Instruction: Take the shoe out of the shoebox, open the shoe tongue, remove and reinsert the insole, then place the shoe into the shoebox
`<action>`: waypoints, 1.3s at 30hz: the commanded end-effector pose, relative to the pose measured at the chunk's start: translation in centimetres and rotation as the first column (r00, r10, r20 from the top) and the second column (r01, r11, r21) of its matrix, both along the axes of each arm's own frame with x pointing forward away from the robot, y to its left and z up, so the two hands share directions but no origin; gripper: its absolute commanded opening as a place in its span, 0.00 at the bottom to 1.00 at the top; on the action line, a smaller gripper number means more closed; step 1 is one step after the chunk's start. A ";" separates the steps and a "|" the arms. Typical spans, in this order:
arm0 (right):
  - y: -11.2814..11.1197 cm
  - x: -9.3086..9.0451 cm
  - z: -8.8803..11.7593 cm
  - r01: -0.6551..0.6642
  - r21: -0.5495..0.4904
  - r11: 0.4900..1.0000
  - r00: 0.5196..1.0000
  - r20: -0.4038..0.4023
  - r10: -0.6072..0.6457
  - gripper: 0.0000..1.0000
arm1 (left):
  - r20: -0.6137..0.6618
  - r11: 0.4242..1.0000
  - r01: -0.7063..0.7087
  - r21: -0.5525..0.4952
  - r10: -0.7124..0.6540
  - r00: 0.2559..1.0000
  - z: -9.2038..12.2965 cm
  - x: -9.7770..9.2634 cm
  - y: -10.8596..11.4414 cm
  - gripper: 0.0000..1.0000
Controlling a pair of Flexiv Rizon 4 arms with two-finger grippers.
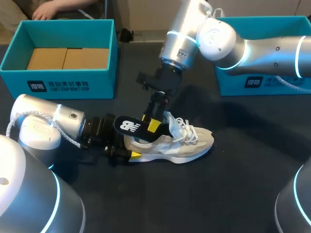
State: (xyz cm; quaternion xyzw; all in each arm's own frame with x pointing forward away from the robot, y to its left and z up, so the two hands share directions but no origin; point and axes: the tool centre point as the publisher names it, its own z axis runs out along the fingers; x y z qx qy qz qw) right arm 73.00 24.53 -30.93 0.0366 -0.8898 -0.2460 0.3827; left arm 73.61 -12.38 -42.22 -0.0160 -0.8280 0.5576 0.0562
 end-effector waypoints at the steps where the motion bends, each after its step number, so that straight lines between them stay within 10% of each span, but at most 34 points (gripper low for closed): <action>1: 0.7 0.0 -0.5 -0.008 -0.007 1.000 1.000 -0.009 0.008 1.00 | -0.001 1.000 0.002 0.003 -0.002 1.000 -0.1 0.0 0.0 0.00; 5: 0.8 -0.1 -0.9 -0.001 -0.010 1.000 1.000 -0.017 0.001 0.88 | -0.001 1.000 0.002 0.003 -0.002 1.000 -0.1 0.0 0.0 0.00; 9: 1.1 0.0 -1.0 -0.011 -0.008 1.000 1.000 -0.022 0.011 0.49 | -0.001 1.000 0.002 0.003 -0.002 1.000 -0.1 0.0 0.0 0.00; 39: 2.3 1.0 -2.9 -0.025 0.083 0.996 0.995 -0.090 0.033 0.42 | -0.001 1.000 0.002 0.003 -0.002 1.000 -0.1 0.0 0.0 0.00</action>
